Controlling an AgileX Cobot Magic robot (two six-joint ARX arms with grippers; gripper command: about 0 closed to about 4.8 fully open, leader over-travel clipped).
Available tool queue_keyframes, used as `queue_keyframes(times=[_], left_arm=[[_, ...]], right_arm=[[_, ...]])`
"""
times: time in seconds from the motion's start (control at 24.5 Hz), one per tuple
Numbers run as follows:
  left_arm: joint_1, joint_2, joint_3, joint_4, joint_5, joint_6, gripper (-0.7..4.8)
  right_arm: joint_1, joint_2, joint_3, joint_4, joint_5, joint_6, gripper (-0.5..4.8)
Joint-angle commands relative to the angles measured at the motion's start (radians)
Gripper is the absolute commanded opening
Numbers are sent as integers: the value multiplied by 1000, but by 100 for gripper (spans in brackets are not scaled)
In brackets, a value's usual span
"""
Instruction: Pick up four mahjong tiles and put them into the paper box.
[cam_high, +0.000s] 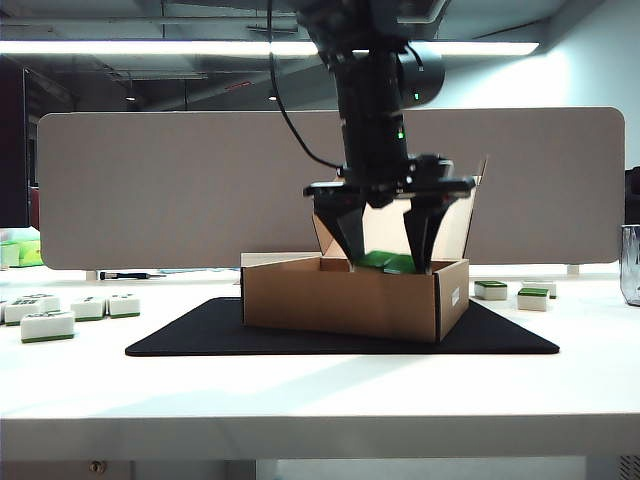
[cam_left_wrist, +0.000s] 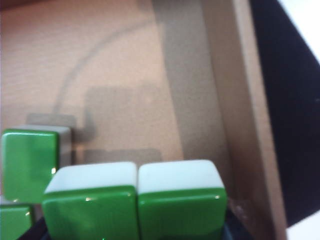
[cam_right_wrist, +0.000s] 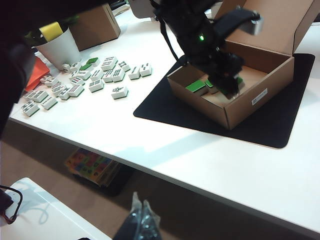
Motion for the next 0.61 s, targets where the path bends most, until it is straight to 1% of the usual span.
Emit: queue_keyframes(times=[0.04,0.16,0.33,0.45,0.49,0.53,0.61], left_arm=[[-2,19,6,29,-2,1,259],[-1,45,6,36,21,1,259],[3,65,6,37,91,1,259],[8,73,5,36,120,1,262],[11,73,5,37,134,1,289],[12,73,5,37,133,1,299],[13,73,5,37,132,1,344]], right_arm=[[0,-11,3,10,1,-3,-1],[0,-11,3,10,1,-3,-1],[0,-11,3,10,0,-3,-1],[0,-11,3,10,0,-3,-1],[0,-11,3,10,0,-3,-1],[0,-11,3,10,0,-3,-1],[0,-11,3,10,1,-3,-1]])
